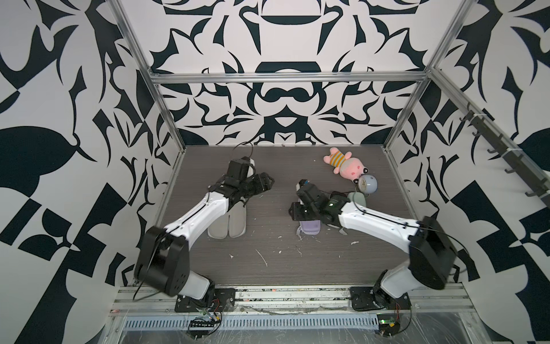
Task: Put umbrellas into zippered umbrella sleeves
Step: Place the umbrella sleeve at the center of the board, then move the umbrella sleeve at the center of the board.
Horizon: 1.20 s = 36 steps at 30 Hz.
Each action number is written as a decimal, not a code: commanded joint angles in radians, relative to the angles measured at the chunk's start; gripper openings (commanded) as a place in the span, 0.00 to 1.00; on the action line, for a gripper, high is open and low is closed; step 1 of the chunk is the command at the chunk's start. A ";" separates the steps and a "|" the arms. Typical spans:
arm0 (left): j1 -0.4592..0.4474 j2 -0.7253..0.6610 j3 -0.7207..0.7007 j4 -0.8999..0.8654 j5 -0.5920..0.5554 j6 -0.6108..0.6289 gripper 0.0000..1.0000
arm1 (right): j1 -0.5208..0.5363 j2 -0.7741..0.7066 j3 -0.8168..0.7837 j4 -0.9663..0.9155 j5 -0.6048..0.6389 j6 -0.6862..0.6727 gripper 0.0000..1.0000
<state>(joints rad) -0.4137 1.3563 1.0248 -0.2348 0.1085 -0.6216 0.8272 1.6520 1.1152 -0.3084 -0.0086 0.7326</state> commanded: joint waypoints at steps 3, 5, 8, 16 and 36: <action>0.119 -0.223 -0.086 -0.334 -0.430 0.082 1.00 | -0.039 0.157 0.090 0.034 -0.041 0.088 0.44; 0.244 -0.272 -0.105 -0.375 -0.300 0.088 1.00 | -0.076 0.176 0.091 -0.006 -0.030 0.063 0.44; 0.400 -0.311 -0.141 -0.428 -0.157 0.098 0.94 | -0.143 0.150 0.050 -0.065 -0.018 0.009 0.44; 0.464 -0.198 -0.249 -0.486 -0.159 0.043 0.88 | -0.148 0.126 0.139 -0.131 -0.088 -0.053 0.44; 0.503 0.360 0.279 -0.423 -0.130 0.360 0.96 | 0.048 0.566 0.591 0.093 -0.309 0.185 0.71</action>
<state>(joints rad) 0.0872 1.6333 1.2255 -0.6437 -0.0631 -0.3573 0.8825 2.2383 1.6691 -0.2382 -0.3008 0.8791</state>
